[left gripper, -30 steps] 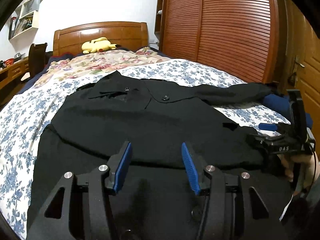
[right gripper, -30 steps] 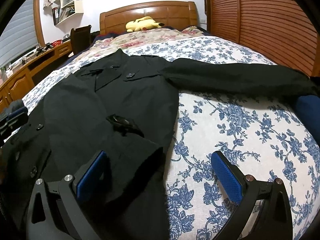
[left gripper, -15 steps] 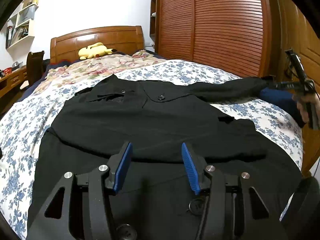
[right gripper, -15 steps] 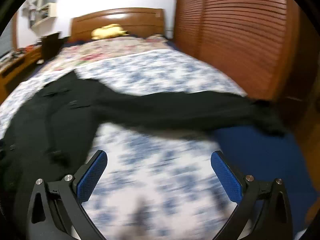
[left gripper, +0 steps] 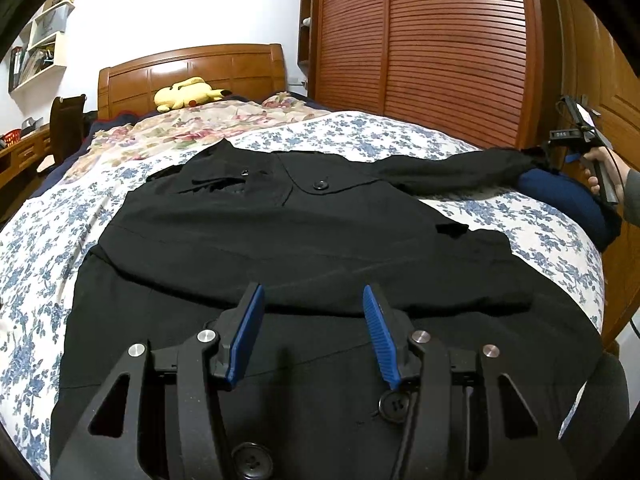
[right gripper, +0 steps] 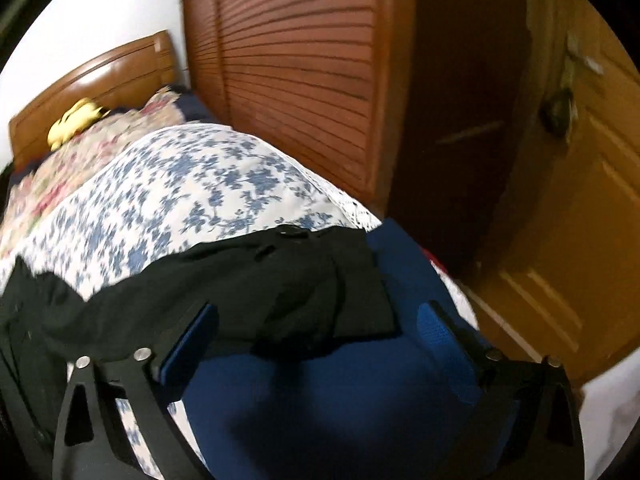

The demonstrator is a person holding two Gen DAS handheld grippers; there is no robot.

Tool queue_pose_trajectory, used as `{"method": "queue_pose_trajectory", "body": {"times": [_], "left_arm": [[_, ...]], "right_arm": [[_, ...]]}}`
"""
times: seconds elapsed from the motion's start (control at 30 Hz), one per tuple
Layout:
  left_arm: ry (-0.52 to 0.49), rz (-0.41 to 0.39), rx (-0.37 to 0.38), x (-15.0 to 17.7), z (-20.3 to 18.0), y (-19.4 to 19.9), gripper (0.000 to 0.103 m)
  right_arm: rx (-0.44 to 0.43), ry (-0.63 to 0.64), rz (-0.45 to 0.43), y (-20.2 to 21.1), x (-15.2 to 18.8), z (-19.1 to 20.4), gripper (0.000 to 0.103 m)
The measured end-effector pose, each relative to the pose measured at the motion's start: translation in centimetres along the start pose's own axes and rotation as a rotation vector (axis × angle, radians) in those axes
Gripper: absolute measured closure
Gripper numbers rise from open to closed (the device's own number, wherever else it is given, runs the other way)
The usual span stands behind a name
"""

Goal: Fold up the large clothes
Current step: 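Grasp the cuff of the other coat sleeve with the right tool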

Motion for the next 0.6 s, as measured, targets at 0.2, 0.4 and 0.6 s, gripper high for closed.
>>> {"method": "queue_pose_trajectory", "body": {"times": [0.2, 0.4, 0.6], "left_arm": [[-0.007, 0.002, -0.002, 0.1, -0.2, -0.1, 0.051], [-0.017, 0.001, 0.001, 0.0, -0.4, 0.1, 0.051], [-0.040, 0.022, 0.012, 0.3, -0.8, 0.3, 0.051]], "right_arm": [[0.017, 0.035, 0.090, -3.0, -1.0, 1.5, 0.049], [0.029, 0.165, 0.063, -0.9, -2.1, 4.0, 0.095], [-0.016, 0.301, -0.061, 5.4, -4.4, 9.5, 0.097]]}}
Point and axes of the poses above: each gripper's, at about its wrist camera, not at the fingertips, and y roughly against the way its jaws point, z to its left, x to its underside, the point moved 6 cm from there along -y, roughly the way its jaws point, and after that the axes turned 9 degrees about y, right-handed, at the moved point
